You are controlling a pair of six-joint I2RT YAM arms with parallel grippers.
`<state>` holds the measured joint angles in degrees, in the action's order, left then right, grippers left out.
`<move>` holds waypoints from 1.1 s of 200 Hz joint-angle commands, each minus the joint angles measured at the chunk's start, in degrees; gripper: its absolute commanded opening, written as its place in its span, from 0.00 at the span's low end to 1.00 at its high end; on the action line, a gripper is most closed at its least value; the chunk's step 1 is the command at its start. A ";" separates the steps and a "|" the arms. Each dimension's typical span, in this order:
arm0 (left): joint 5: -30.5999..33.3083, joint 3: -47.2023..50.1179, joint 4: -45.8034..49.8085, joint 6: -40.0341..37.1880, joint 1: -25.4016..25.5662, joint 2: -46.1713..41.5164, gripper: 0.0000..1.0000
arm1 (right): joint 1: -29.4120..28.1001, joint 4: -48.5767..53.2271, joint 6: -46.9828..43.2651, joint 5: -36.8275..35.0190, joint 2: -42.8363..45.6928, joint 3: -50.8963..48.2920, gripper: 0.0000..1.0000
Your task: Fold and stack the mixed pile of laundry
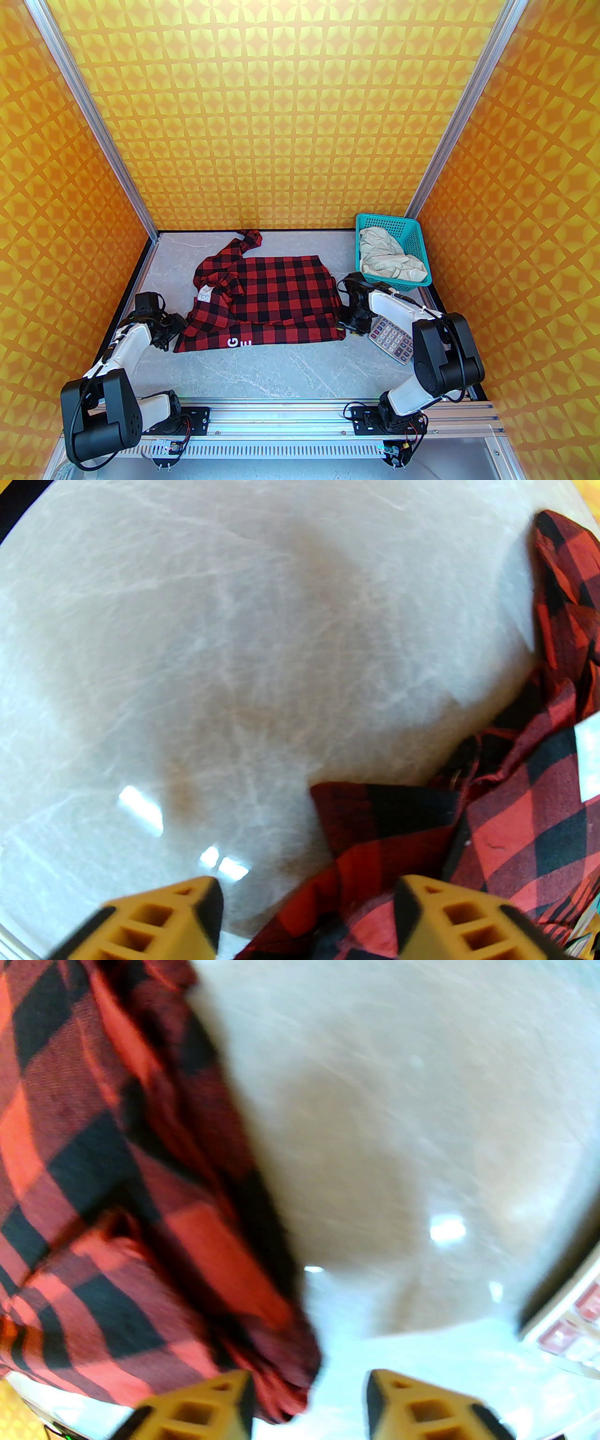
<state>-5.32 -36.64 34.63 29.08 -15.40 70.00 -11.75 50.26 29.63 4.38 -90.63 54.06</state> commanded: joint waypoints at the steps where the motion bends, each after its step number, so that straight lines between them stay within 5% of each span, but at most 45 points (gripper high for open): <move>1: 2.15 -4.86 3.33 -2.28 -0.18 -2.89 0.68 | 0.06 4.68 -1.73 -3.25 4.15 3.54 0.51; 40: -1.08 -18.15 4.60 -9.58 7.59 3.24 0.65 | -3.10 0.38 -2.40 3.43 2.93 10.15 0.52; 63: -3.08 -25.24 1.89 -13.88 15.27 11.02 0.64 | -6.54 -10.91 -1.61 11.19 0.06 12.29 0.52; 85: -3.55 -28.63 -0.76 -14.00 17.24 17.95 0.62 | -11.05 -19.79 -1.89 15.47 -5.87 17.51 0.51; 146: -4.25 -21.44 -5.65 -8.57 17.07 16.82 0.60 | -26.42 -25.26 -7.48 17.94 -28.81 42.31 0.56; 220: -5.49 -9.04 -6.38 -4.38 16.99 7.15 0.57 | -28.99 -16.72 -8.73 13.99 -50.80 65.68 0.48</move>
<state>-9.43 -47.31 29.19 22.90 1.91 78.85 -41.23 29.21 20.97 20.53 -137.23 114.63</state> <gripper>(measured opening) 0.570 0.497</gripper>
